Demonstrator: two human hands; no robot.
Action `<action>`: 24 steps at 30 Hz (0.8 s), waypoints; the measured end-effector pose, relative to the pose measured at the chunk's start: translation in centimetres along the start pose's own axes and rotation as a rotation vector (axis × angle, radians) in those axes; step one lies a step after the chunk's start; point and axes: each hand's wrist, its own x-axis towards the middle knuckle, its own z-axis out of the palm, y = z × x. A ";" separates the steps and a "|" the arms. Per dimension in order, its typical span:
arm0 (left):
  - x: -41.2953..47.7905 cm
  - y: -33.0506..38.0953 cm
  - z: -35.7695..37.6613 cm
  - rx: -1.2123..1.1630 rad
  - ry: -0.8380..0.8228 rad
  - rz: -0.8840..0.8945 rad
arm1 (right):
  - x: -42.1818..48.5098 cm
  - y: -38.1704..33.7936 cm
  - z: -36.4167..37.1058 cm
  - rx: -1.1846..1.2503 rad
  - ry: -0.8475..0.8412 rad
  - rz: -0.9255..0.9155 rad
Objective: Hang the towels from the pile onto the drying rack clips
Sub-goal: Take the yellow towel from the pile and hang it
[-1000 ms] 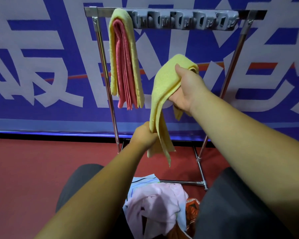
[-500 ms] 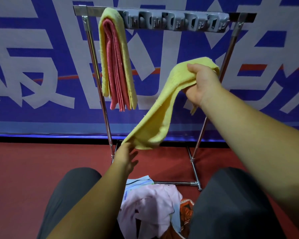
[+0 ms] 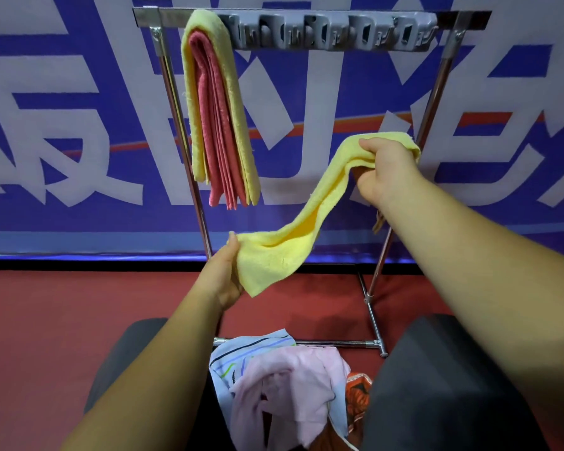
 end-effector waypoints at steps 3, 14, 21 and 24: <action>-0.2 1.2 -0.3 0.073 -0.022 0.061 | 0.4 0.1 -0.2 -0.057 0.012 0.000; -1.4 7.1 -4.7 0.385 0.058 0.331 | 2.7 -0.4 -4.3 -0.155 0.178 0.053; -1.6 10.4 -6.0 0.647 0.026 0.338 | 2.2 0.8 -4.3 -0.109 0.186 0.051; -1.7 10.6 -5.5 0.640 0.026 0.296 | 3.0 1.3 -3.8 -0.033 0.180 0.031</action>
